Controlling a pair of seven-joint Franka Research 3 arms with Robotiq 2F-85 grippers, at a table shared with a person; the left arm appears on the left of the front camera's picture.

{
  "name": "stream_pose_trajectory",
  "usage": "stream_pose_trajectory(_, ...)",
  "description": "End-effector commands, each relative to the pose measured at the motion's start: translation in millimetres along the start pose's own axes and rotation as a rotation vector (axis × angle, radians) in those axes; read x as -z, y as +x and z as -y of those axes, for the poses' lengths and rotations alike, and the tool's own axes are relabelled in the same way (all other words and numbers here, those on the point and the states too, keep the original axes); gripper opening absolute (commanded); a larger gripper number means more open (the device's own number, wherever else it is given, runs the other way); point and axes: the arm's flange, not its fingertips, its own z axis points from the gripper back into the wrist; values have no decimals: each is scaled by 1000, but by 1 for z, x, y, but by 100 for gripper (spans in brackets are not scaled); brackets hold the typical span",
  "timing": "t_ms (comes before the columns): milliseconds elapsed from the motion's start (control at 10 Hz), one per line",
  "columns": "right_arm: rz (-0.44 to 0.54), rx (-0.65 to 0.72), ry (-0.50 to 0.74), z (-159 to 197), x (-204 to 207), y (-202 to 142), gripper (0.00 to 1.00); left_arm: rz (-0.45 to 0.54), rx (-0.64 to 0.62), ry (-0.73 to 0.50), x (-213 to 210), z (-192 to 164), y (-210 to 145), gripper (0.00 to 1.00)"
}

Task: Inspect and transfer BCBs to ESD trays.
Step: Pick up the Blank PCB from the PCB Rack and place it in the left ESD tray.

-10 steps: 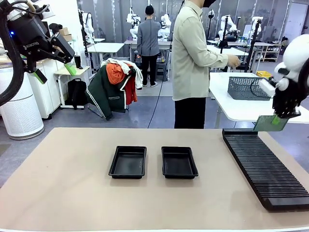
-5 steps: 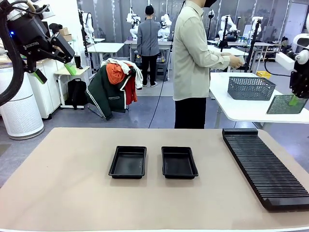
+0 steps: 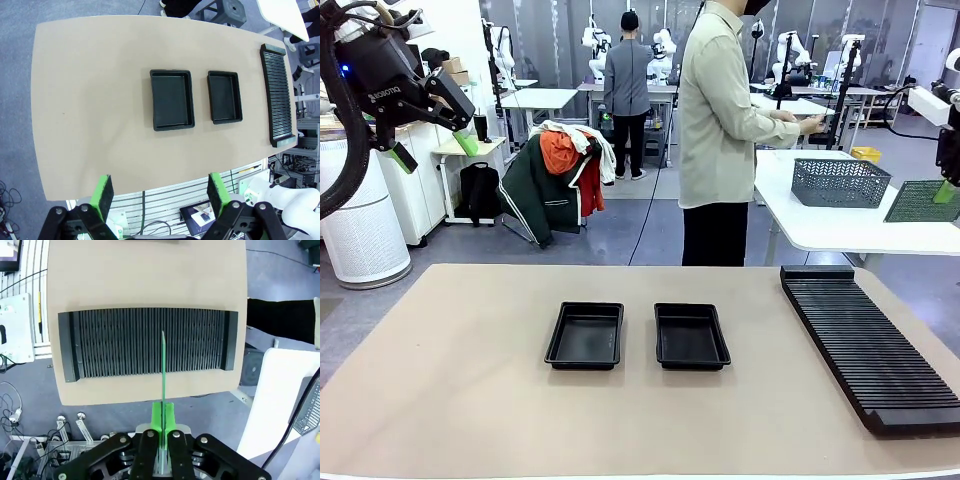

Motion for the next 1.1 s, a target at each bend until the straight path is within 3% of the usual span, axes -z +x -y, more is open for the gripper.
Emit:
stream_pose_trajectory(0, -1, -3, 1, 0, 0, 2, 0, 1, -1, -7, 1, 0, -2, 100)
stream_pose_trajectory(1000, -1, -3, 1, 0, 0, 2, 0, 1, -1, -7, 1, 0, -2, 100)
